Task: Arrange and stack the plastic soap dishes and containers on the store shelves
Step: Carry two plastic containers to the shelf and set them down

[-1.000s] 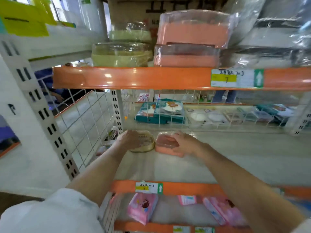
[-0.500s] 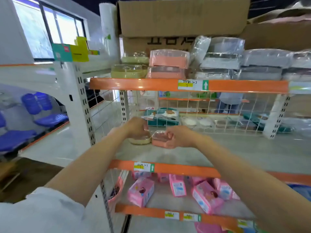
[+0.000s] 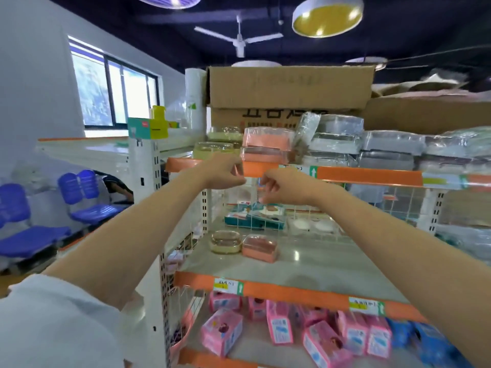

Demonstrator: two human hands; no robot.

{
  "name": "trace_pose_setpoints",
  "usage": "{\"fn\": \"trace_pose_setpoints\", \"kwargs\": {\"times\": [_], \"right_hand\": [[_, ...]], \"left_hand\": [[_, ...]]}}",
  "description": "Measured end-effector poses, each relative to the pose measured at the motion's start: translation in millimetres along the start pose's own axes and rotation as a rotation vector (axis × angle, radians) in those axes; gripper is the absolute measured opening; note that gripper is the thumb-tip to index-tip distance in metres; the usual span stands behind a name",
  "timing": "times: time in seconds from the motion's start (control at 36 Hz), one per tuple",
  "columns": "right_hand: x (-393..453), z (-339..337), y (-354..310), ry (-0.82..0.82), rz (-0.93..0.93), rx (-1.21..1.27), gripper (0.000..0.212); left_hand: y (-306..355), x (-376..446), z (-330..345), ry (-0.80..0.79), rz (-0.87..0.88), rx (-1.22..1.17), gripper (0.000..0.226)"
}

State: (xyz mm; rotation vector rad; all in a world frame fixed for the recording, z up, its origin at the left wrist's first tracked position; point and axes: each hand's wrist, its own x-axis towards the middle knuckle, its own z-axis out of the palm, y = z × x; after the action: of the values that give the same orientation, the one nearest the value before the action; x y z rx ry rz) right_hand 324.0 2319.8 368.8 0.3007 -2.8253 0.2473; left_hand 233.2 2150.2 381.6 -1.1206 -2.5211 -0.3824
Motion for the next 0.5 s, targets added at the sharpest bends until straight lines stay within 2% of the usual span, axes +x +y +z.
{"fn": "trace_pose_setpoints", "kwargs": {"times": [0.36,0.5], "right_hand": [[47.6,-45.5,16.0,0.117,-0.006,-0.235,0.062],[83.4,-51.5,30.0,0.150,0.075,-0.305,0.066]], "left_hand": [[-17.0,47.9,-30.4,0.126,0.013,0.070,0.024],[-43.4,69.4,-36.5,0.083,-0.037,0.117,0.028]]}}
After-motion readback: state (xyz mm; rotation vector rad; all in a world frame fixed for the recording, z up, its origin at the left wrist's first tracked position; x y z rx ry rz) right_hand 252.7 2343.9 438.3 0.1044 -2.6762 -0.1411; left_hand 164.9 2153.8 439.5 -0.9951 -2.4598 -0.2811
